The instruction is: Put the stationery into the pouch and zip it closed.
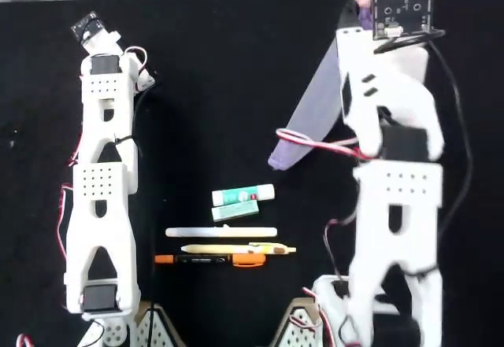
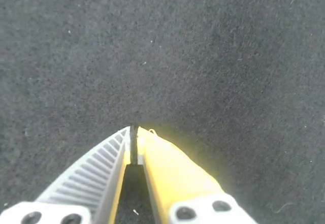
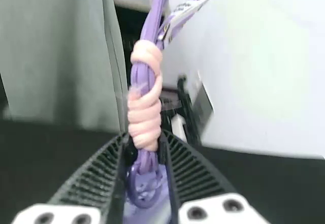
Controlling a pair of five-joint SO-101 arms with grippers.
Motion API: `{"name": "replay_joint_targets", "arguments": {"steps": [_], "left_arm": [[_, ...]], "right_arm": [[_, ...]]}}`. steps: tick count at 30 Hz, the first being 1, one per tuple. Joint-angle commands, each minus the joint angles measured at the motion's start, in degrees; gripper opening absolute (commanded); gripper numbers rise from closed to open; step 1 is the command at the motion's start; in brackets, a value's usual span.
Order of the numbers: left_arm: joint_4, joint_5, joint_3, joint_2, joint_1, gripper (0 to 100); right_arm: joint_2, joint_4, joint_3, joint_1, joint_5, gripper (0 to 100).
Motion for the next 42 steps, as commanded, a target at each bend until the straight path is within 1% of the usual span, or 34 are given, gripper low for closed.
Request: {"name": "replay_joint_targets", "arguments": {"steps": [1,4,8,19,24,29,33,37,42], "left_arm": [[-1.14,-0.62,0.66,0.88,-4.18,3],[-1.23,-0.62,0.66,0.88,-4.18,3],[-1.23,-0.62,0.66,0.79,-4.18,3],[-2.11,-0.62,0.57,0.62,-3.91,3],[-2.11,-0.62,0.57,0.62,-3.91,3],[-2.11,-0.62,0.57,0.53,-3.82,3],[-2.2,-0.62,0.57,0.53,-3.74,3],[-2.99,-0.62,0.57,0.7,-3.74,3],[-3.08,-0.62,0.57,0.7,-3.74,3]], "right_arm": [[5.23,-8.09,-4.53,-1.23,-0.7,1.1],[13.14,-9.93,-11.65,-1.41,-0.7,1.1],[24.92,-9.05,-26.42,-2.55,-0.7,1.1],[55.87,6.68,-79.78,-5.71,-0.7,1.1],[70.46,10.46,-98.33,-6.59,-0.26,1.1],[80.48,17.58,-110.11,-7.21,-0.26,1.1],[84.53,22.86,-116.53,-7.12,-0.26,1.1],[81.89,29.71,-116.18,-6.86,-0.18,1.1],[76.44,43.69,-116.18,-5.89,-0.18,1.1]]}}
